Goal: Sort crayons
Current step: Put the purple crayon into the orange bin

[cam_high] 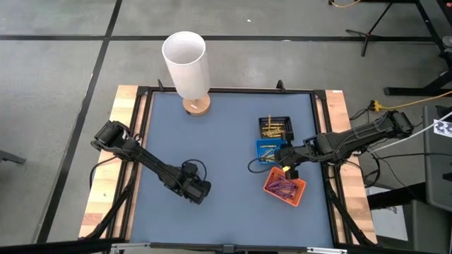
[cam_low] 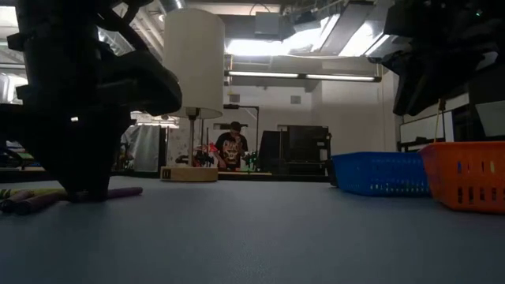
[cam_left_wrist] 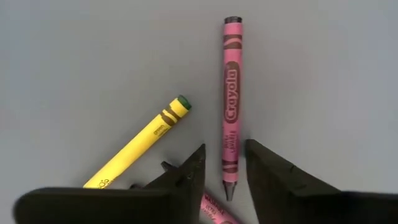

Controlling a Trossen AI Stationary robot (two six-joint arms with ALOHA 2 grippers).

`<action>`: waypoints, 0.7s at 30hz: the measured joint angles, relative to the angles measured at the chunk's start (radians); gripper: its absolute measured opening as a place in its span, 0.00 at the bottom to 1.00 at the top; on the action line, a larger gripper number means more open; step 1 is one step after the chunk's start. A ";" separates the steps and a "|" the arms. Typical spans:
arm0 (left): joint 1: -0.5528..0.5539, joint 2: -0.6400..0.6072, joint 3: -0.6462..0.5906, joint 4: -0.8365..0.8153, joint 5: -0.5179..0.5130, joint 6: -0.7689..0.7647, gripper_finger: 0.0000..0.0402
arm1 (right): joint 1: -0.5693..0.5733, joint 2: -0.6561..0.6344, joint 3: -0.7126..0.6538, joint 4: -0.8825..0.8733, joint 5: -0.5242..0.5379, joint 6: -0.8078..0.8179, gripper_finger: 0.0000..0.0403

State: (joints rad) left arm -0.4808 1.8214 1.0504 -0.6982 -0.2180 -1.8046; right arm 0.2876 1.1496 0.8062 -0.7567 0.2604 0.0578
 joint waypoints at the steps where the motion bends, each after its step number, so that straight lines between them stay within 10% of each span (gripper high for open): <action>1: 0.000 0.000 0.000 0.002 0.000 0.000 0.21 | 0.000 0.000 0.000 0.000 0.000 0.000 0.32; 21: 0.000 0.003 -0.002 0.061 -0.051 0.071 0.02 | 0.000 0.000 0.000 0.105 0.000 -0.005 0.32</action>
State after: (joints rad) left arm -0.4812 1.8240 1.0481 -0.6368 -0.2694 -1.7336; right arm 0.2877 1.1496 0.8062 -0.6520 0.2607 0.0523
